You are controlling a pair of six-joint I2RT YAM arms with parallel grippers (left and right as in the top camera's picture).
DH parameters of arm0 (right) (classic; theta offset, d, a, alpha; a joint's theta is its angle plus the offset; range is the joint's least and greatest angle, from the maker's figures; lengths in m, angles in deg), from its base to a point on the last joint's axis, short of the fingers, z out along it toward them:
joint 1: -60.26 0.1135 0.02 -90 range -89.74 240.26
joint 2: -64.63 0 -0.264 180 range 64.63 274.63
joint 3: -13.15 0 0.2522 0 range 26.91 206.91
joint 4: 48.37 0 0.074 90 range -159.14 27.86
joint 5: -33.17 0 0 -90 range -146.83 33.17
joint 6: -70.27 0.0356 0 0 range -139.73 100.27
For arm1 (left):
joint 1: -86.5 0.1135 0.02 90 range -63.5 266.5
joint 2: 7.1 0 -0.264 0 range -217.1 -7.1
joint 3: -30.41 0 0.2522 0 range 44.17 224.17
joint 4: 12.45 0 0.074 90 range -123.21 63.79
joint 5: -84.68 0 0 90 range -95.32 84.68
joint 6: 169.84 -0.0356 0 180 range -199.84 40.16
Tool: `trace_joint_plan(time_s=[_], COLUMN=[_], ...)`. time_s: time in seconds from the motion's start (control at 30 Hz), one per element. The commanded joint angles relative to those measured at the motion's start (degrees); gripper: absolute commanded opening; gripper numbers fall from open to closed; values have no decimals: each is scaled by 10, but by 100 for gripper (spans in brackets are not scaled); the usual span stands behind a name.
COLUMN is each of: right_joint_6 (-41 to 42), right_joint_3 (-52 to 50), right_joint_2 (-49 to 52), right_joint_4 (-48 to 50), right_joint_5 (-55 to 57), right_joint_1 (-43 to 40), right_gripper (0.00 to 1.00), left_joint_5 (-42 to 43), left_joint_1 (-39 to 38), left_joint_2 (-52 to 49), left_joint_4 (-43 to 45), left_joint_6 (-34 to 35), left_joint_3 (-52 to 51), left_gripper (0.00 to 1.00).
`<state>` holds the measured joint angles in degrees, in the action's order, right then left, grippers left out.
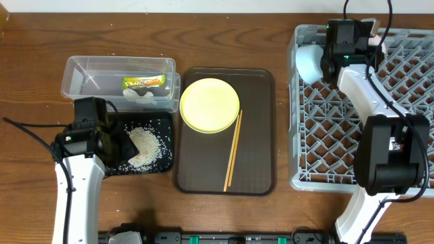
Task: Sort waste into correct bins and load items into the dishwasher rack
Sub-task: 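Move the right gripper back to the yellow plate edge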
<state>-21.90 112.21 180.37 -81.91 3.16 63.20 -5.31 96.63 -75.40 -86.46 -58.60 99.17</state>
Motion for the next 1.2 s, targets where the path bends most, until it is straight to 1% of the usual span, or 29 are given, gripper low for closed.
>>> trace_joint_plan(time_s=[0.0,0.13,0.2,0.23,0.27,0.37,0.4,0.43,0.5,0.53,0.67,0.77,0.83,0.9,1.0,1.1,1.17], right_joint_6=[35,128,145,146,146,146,146,146,146,146,146,145,142,126,109,109,109], right_joint_3=[0,0,0,0,0,0,0,0,0,0,0,0,0,0,0,0,0], right_joint_2=[6,-2,-13,-20,-29,-57,-65,-76,-93,-102,-141,-178,-203,-224,-235,-231,-225], right_joint_4=[-45,-130,-158,-167,-177,-207,-216,-227,-245,-252,-284,-297,-303,-308,-308,-305,-302], right_joint_5=[-52,-71,-103,-122,-144,-198,-210,-223,-244,-253,-289,-346,-423,-541,-705,-799,-808], right_joint_1=[9,14,14,14,14,15,17,20,23,24,27,27,28,29,40,61,84], right_gripper=[1,1,1,2,6,29,35,45,60,65,70,78,79,80,80,79,78], left_joint_5=[-5,-5,-5,-5,-5,-4,-4,-4,2,7,9,9,8,8,8,8,8], left_joint_1=[3,3,3,3,3,3,3,3,3,3,3,3,3,3,3,3,3], left_joint_2=[2,2,2,2,2,2,2,2,2,2,2,2,2,2,2,2,2], left_joint_4=[-4,-4,-4,-4,-4,-4,-4,-4,-4,-4,-4,-4,-4,-4,-4,-4,-4], left_joint_6=[5,5,5,5,5,5,5,5,5,5,5,5,5,5,5,5,5], left_joint_3=[3,3,3,3,3,3,3,3,3,3,3,3,3,3,3,3,3], left_gripper=[66,66,66,66,66,66,66,66,66,66,66,66,66,71,71,71,71])
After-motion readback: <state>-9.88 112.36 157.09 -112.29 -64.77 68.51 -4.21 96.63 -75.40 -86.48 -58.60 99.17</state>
